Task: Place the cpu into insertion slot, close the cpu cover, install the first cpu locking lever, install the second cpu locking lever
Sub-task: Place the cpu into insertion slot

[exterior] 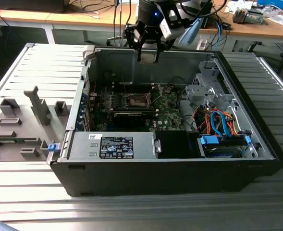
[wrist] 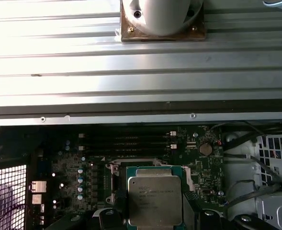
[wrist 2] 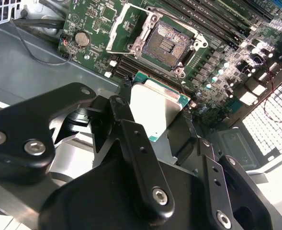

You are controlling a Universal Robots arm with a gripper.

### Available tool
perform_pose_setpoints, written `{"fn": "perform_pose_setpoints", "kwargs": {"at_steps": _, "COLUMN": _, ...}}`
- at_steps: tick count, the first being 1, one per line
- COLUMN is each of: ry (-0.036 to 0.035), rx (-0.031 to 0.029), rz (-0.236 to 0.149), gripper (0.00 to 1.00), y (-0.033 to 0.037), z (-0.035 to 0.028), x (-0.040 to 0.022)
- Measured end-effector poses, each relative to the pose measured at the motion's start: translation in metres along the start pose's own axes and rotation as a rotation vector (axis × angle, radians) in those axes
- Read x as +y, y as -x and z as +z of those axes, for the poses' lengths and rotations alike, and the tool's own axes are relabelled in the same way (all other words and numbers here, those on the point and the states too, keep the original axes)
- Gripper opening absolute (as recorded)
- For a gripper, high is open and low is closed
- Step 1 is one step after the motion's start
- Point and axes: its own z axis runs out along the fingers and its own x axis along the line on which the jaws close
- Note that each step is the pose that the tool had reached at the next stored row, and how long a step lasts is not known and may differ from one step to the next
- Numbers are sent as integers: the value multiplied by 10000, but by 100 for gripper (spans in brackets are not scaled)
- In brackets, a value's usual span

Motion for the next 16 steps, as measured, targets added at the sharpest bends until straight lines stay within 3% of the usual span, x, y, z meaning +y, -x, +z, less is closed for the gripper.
{"fn": "perform_pose_setpoints", "kwargs": {"at_steps": 16, "ry": 0, "rx": 0, "rz": 0, "gripper": 54, "y": 1, "z": 35, "x": -8}}
